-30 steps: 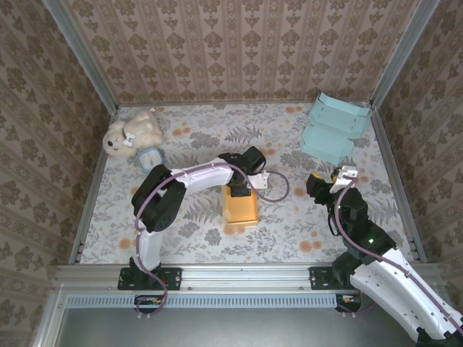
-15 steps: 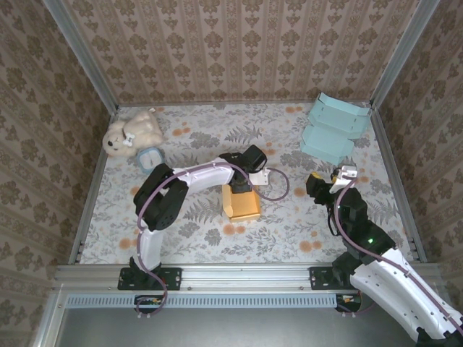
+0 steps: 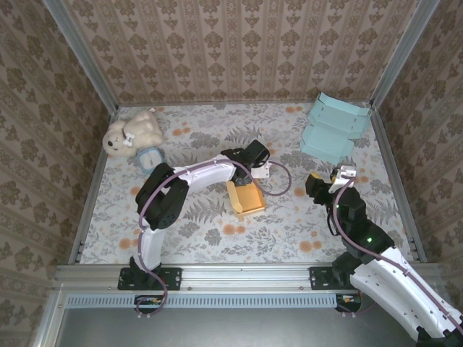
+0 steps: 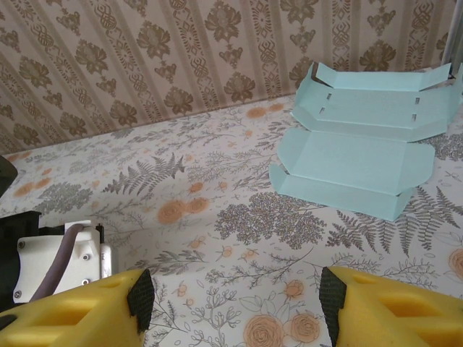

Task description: Fold the paper box

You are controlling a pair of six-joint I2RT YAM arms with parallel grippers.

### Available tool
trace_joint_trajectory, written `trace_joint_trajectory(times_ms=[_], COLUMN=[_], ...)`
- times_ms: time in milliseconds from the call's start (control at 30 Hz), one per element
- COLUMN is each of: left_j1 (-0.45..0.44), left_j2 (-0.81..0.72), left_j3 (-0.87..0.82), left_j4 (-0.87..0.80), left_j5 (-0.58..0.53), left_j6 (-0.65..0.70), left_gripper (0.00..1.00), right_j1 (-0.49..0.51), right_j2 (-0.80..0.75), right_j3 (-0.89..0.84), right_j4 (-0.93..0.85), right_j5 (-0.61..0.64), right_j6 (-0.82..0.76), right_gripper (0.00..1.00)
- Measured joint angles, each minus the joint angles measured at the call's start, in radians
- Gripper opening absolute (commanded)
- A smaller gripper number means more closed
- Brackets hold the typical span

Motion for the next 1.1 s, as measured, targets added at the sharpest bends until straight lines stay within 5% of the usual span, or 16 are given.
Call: trace_joint_trajectory(times_ms=[567,1100], left_j1=[-0.001,-0.001], left_j2=[-0.034,-0.056], left_j3=[0.04,0.118], left_j4=[-0.001,0.029], left_j5=[-0.005,0.02], left_j6=[-0.037,-0.099], left_gripper=[0.66,0.74], right_j1=[-0.002,-0.002], right_j2=[0.008,0.013], right_j3=[-0.004,-0.004], right_j4=[0.001,0.001], right_j5=[0.0,-0.005], right_j6=[0.008,0.019], right_gripper=[0.65,0.65])
